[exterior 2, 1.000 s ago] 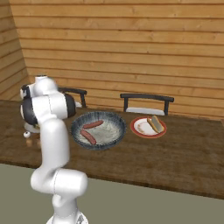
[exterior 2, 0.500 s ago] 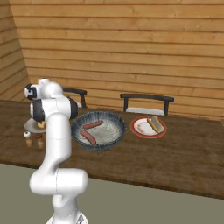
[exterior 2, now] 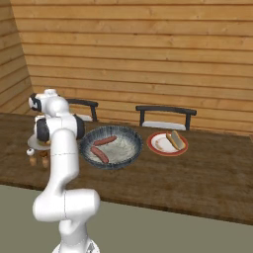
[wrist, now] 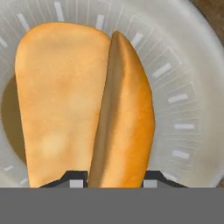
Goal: Place one bun and one sausage from the bowl on each plate.
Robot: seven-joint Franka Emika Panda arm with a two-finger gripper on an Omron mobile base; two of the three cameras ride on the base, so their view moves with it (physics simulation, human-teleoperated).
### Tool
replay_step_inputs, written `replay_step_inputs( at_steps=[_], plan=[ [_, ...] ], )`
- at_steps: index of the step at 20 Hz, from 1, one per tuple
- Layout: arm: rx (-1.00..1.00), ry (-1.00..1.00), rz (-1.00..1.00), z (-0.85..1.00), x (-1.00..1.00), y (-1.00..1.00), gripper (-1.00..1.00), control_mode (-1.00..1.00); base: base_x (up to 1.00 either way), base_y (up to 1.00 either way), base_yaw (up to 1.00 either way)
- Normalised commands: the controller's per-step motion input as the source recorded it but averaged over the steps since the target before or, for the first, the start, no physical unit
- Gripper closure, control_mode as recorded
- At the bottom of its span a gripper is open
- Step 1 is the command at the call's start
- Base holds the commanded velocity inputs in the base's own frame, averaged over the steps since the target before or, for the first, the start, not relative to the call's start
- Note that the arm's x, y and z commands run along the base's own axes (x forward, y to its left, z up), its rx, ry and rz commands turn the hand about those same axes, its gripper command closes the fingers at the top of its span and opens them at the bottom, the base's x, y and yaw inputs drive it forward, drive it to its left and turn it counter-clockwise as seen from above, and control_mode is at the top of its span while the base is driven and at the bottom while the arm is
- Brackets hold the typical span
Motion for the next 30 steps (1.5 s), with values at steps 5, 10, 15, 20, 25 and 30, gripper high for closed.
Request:
replay_step_inputs(
  at_steps=[5, 10, 15, 20, 25, 30],
  plan=[
    [0.00, 0.00, 0.00, 0.06, -0.12, -0.15, -1.00, -1.00, 0.00, 0.00, 0.00],
    [0.01, -0.07, 0.00, 0.19, -0.46, -0.29, -1.00, -1.00, 0.00, 0.00, 0.00],
    [0.04, -0.16, 0.00, 0.34, -0.55, -0.17, -1.00, -1.00, 0.00, 0.00, 0.00],
    [0.12, -0.22, 0.00, 0.45, -0.77, -0.56, -1.00, -1.00, 0.00, 0.00, 0.00],
    [0.18, -0.20, 0.00, 0.03, -0.66, -0.60, -1.00, -1.00, 0.00, 0.00, 0.00],
    [0.06, -0.03, 0.00, 0.25, -0.43, -0.69, -1.00, -1.00, 0.00, 0.00, 0.00]
  ],
)
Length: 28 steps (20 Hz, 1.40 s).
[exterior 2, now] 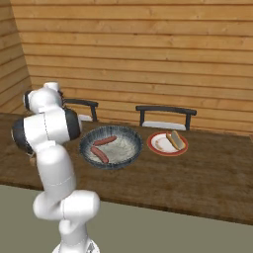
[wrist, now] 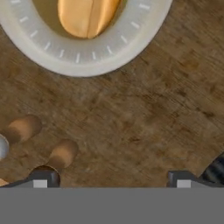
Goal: Place one bun and one sausage from the bowl on each plate.
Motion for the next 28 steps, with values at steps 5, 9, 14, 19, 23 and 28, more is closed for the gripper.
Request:
replay_step_inputs(
  at_steps=[5, 9, 14, 19, 23, 28],
  plan=[
    [0.00, 0.01, 0.00, 0.30, -0.15, -0.72, -1.00, -1.00, 0.00, 0.00, 0.00],
    [0.00, 0.13, 0.00, 0.28, 0.06, -0.67, -1.00, -1.00, 0.00, 0.00, 0.00],
    [0.00, 0.08, 0.00, 0.00, 0.06, -0.74, -1.00, -1.00, 0.00, 0.00, 0.00],
    [0.00, 0.02, 0.00, -0.20, 0.05, -0.41, -1.00, -1.00, 0.00, 0.00, 0.00],
    [0.00, 0.09, 0.03, -0.19, 0.21, -0.29, -1.00, -1.00, 0.00, 0.00, 0.00],
    [0.01, 0.01, 0.01, -0.10, 0.33, -0.44, -1.00, -1.00, 0.00, 0.00, 0.00]
  ],
)
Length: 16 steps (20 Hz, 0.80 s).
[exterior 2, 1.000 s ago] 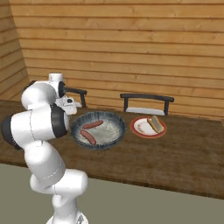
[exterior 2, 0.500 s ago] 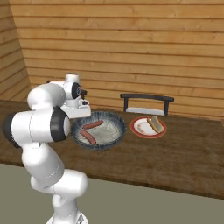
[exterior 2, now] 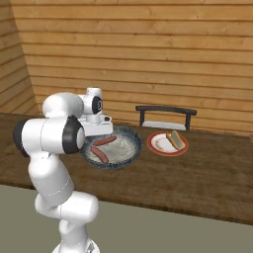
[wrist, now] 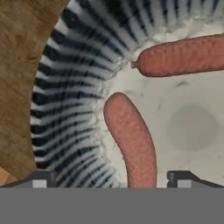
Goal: Place one bun and one sausage from the bowl on each plate.
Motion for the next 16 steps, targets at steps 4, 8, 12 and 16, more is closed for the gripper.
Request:
replay_step_inputs(
  at_steps=[4, 8, 12, 16],
  plan=[
    [0.03, 0.00, 0.00, -0.44, 0.09, -0.38, -1.00, -1.00, 0.00, 0.00, 0.00],
    [0.09, -0.06, 0.00, -0.52, 0.01, -0.11, -1.00, -1.00, 0.00, 0.00, 0.00],
    [0.07, -0.02, 0.00, -0.27, -0.01, -0.01, -1.00, -1.00, 0.00, 0.00, 0.00],
    [0.06, 0.00, 0.00, -0.32, -0.07, -0.02, -1.00, -1.00, 0.00, 0.00, 0.00]
  ],
)
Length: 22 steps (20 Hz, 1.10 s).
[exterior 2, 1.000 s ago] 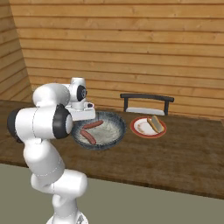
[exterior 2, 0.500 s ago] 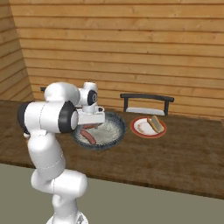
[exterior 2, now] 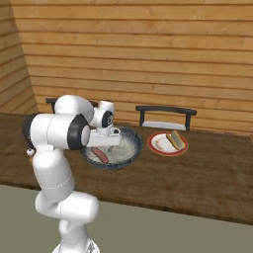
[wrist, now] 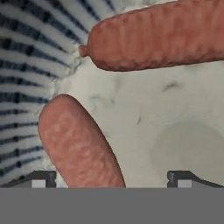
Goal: Place one bun and one sausage from the bowl on each plate.
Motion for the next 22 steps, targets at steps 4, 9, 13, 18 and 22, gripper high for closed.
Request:
replay_step_inputs(
  at_steps=[4, 9, 13, 18, 22],
  plan=[
    [0.01, 0.00, 0.00, -0.43, 0.00, -0.02, -1.00, -1.00, 0.00, 0.00, 0.00],
    [0.05, -0.08, 0.02, -0.08, -0.28, -0.16, -1.00, -1.00, 0.00, 0.00, 0.00],
    [0.06, -0.14, 0.04, 0.00, -0.45, -0.10, -1.00, -1.00, 0.00, 0.00, 0.00],
    [0.03, -0.12, 0.05, -0.19, -0.06, 0.00, -1.00, -1.00, 0.00, 0.00, 0.00],
    [0.00, -0.05, 0.01, -0.36, 0.27, 0.00, -1.00, -1.00, 0.00, 0.00, 0.00]
  ],
)
